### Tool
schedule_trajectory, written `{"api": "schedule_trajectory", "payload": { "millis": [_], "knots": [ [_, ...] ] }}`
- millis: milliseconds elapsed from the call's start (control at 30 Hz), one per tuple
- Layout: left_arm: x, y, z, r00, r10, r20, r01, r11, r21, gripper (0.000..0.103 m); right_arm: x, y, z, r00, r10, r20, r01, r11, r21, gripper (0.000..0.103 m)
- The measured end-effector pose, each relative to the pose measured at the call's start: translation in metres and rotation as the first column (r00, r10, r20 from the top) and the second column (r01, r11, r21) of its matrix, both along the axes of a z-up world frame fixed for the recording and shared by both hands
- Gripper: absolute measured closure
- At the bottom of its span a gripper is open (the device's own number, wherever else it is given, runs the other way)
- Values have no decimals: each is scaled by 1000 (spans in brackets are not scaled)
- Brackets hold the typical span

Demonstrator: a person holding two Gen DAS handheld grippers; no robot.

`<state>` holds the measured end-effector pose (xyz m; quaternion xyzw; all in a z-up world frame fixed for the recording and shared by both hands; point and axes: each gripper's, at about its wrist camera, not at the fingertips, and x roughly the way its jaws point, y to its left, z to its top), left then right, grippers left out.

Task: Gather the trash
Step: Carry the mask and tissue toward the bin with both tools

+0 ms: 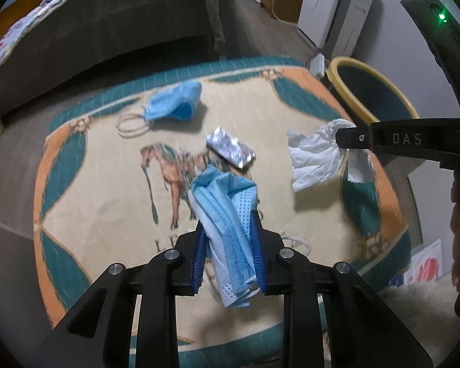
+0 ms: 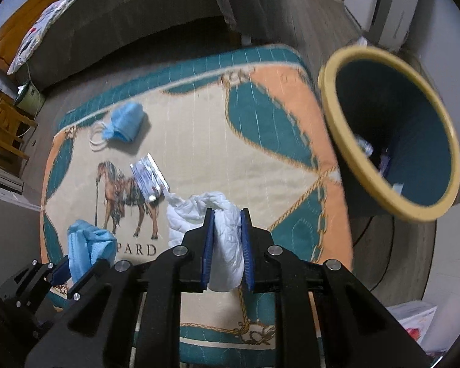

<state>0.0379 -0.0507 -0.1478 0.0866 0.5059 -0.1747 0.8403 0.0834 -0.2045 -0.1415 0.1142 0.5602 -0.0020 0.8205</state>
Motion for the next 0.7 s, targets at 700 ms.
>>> {"api": "schedule_trajectory", "payload": {
  "millis": [700],
  "knots": [
    [19,-2,34,993,20,112,-15,999,-46,75,19,-9,85,974,71,213,-54,995,-84,87]
  ]
}}
